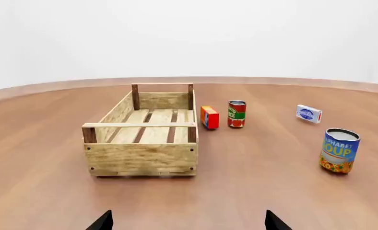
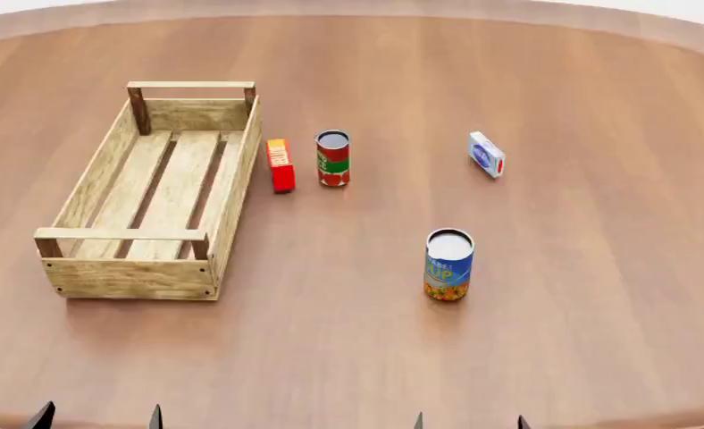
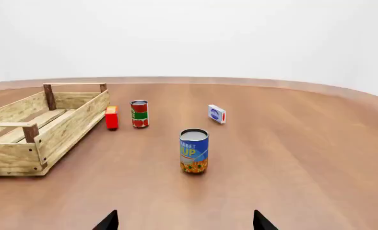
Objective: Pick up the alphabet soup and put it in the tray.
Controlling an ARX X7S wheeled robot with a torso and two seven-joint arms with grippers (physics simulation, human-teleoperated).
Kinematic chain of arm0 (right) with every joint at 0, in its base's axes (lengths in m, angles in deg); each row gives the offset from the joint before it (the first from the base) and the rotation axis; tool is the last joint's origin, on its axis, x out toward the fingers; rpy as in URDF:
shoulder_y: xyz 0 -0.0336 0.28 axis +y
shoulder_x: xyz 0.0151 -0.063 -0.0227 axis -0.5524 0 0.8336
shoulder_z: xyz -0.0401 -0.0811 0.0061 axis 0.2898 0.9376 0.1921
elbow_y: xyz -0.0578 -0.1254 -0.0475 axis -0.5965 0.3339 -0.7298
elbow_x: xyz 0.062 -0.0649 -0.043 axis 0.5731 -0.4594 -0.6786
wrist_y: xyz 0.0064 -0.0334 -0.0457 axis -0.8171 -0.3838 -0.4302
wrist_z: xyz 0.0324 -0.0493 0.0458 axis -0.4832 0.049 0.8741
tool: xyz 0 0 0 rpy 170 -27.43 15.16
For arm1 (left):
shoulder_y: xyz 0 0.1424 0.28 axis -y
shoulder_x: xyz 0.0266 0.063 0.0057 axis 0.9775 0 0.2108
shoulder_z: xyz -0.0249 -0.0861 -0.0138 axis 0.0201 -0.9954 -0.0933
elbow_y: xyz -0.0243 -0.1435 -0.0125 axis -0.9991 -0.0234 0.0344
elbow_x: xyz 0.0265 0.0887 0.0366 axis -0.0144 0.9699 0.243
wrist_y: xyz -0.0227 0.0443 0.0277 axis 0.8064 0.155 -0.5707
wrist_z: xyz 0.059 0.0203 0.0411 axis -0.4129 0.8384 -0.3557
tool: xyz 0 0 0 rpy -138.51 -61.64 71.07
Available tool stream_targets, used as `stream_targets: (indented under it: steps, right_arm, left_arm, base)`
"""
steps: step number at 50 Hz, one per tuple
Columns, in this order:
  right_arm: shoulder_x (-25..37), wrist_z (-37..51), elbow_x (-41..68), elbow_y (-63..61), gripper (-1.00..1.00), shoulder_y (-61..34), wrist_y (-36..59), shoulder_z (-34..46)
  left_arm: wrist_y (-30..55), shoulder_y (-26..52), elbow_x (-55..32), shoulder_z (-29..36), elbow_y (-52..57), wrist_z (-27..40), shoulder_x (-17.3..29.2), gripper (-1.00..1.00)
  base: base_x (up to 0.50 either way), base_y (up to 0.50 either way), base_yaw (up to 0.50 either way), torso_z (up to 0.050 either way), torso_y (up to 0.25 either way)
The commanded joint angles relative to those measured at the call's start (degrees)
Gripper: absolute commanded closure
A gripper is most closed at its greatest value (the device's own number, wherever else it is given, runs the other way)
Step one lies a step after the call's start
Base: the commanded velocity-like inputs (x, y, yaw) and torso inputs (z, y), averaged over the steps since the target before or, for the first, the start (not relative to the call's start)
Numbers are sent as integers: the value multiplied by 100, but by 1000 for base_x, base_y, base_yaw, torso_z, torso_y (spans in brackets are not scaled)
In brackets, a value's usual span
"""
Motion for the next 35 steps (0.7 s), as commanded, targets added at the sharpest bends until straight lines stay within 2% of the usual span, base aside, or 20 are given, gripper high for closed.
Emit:
stream_targets:
  steps: [1,11,35]
  right_arm:
    - [88,206,33,37,-100,-28,155,72]
    - [289,309,66,42,-100,-9,72,348]
    - [485,487,246,49,-100,-38,77,586]
  left_arm:
    - [-23,-3,-75,133,-25,110,83,-100]
    - [-77,18,-191,402,-75,261,262,-100]
    - [-109,83,-348,647,-162,478,453,-100]
  base:
    - [0,0,0,0,0]
    - [155,98,0,0,0]
    - [438,228,0,0,0]
